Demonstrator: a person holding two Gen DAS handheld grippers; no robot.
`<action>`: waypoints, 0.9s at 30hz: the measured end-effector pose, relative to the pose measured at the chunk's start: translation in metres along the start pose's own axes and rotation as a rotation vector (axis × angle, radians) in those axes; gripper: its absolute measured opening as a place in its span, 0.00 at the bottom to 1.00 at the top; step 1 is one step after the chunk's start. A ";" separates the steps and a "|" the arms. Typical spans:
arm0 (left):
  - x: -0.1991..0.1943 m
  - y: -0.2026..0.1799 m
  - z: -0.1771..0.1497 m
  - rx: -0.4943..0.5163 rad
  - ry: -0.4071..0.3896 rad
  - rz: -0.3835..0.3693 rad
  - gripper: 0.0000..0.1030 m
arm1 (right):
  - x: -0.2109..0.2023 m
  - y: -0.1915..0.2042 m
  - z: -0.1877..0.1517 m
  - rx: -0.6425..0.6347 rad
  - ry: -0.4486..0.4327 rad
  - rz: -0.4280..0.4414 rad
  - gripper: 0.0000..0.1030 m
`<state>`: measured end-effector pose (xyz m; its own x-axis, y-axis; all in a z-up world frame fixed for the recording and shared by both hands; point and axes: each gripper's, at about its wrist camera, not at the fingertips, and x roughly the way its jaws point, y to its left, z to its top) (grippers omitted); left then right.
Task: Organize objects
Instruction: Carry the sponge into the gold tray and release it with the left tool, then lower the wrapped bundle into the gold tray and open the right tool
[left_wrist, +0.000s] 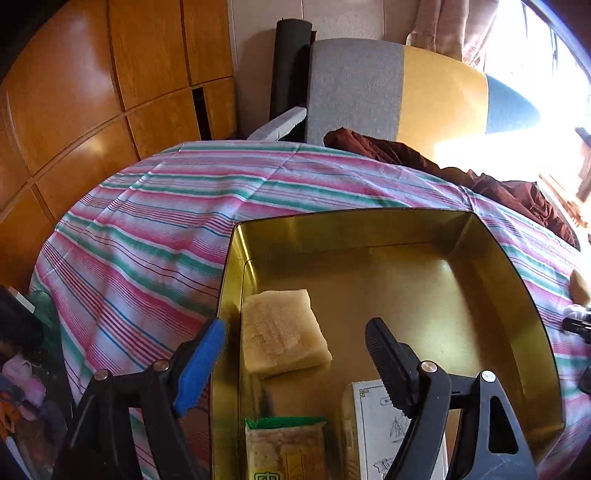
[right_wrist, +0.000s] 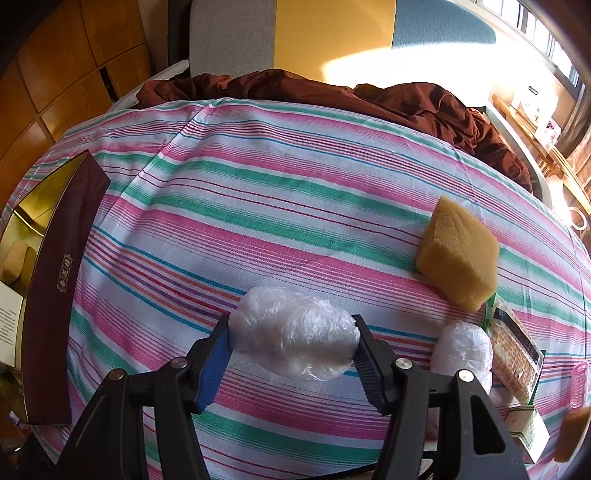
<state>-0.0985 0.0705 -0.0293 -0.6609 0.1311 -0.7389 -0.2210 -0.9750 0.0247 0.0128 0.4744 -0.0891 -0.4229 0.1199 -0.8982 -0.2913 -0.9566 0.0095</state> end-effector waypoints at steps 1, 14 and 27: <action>-0.007 -0.002 -0.001 0.004 -0.019 0.001 0.77 | 0.000 0.000 0.000 -0.001 0.000 -0.001 0.60; -0.057 -0.015 -0.011 0.023 -0.108 -0.081 0.82 | -0.041 0.046 0.018 -0.013 -0.101 0.022 0.60; -0.061 0.028 -0.025 -0.088 -0.098 -0.087 0.82 | -0.072 0.189 0.051 -0.181 -0.127 0.218 0.61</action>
<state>-0.0469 0.0310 -0.0004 -0.7098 0.2281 -0.6665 -0.2197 -0.9706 -0.0983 -0.0556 0.2988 -0.0002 -0.5656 -0.0724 -0.8215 -0.0289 -0.9938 0.1075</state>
